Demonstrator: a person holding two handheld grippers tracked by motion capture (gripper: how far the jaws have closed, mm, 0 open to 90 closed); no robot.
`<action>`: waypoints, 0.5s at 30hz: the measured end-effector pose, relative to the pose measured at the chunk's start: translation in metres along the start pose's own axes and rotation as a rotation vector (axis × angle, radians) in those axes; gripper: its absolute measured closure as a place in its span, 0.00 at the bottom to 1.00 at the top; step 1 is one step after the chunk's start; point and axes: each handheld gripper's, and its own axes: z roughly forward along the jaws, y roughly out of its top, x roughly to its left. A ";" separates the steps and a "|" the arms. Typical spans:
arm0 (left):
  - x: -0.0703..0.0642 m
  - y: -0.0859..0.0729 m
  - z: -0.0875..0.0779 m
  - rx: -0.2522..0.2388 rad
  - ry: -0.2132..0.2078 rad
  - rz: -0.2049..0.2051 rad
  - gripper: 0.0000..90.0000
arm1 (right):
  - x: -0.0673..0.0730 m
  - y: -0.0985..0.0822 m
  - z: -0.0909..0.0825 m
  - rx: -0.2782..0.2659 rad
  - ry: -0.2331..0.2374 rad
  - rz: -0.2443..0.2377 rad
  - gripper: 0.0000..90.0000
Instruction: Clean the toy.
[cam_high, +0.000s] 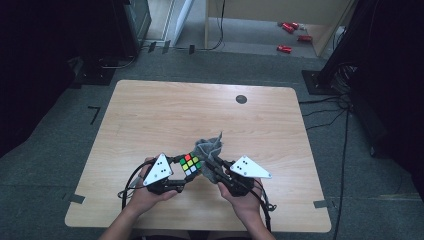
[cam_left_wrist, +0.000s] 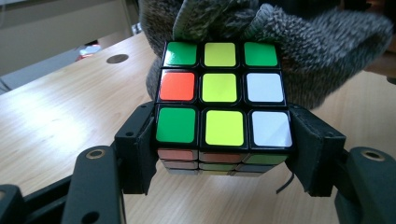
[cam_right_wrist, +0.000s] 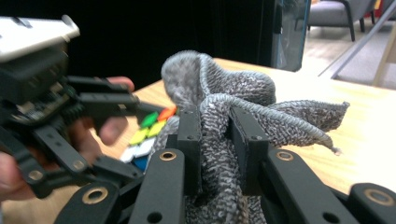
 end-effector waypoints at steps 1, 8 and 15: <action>0.001 0.000 -0.001 -0.002 -0.002 -0.009 0.38 | -0.002 -0.002 0.001 0.025 -0.032 -0.002 0.85; -0.003 -0.007 0.012 0.125 0.094 0.059 0.38 | 0.006 0.006 -0.003 -0.001 -0.062 -0.074 0.89; -0.005 -0.010 0.020 0.187 0.093 0.051 0.38 | 0.007 -0.006 0.010 0.083 -0.084 -0.101 0.90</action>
